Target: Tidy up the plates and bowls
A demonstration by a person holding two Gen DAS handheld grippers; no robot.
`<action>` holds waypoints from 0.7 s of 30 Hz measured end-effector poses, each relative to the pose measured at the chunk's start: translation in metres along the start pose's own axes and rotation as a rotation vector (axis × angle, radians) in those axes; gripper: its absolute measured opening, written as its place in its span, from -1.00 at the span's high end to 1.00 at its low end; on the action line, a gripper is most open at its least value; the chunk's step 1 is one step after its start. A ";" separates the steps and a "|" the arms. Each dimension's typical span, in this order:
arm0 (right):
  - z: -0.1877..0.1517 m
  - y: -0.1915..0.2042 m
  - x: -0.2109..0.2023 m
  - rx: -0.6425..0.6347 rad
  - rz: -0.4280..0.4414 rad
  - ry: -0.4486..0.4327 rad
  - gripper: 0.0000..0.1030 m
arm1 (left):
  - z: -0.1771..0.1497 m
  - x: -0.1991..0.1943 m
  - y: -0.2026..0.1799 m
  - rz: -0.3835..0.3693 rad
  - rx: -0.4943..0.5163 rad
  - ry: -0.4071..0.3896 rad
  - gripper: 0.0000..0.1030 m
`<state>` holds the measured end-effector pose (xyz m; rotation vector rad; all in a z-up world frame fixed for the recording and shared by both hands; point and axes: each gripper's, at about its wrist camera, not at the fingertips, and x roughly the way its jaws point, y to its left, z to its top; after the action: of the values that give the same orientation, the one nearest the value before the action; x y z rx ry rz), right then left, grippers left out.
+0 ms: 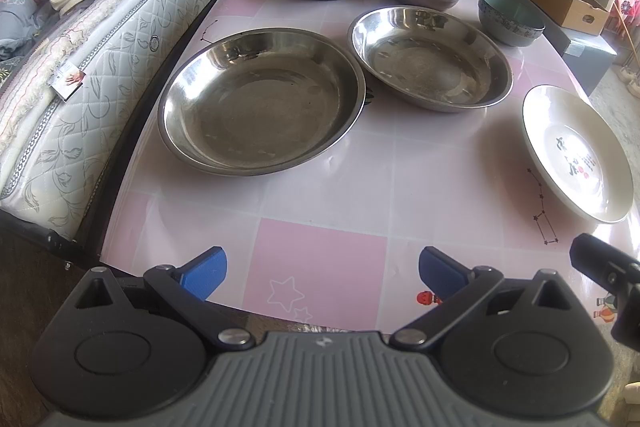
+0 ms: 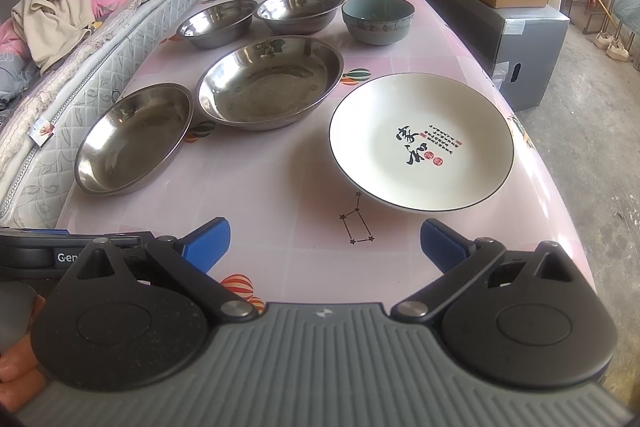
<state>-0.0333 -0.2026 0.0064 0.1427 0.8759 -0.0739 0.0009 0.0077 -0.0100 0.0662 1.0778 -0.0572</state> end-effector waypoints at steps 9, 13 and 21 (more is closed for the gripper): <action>0.000 0.000 0.000 0.001 0.000 -0.001 -0.98 | 0.000 0.000 0.000 0.000 0.000 0.000 -0.99; -0.001 0.001 0.001 0.001 -0.001 0.001 -0.98 | -0.001 0.001 0.000 0.000 0.000 0.003 -0.99; 0.000 0.001 0.002 -0.009 -0.028 -0.026 -0.98 | 0.001 0.008 0.003 -0.012 -0.016 0.016 -0.99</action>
<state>-0.0316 -0.2012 0.0046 0.1208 0.8522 -0.0979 0.0059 0.0109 -0.0163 0.0460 1.0944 -0.0594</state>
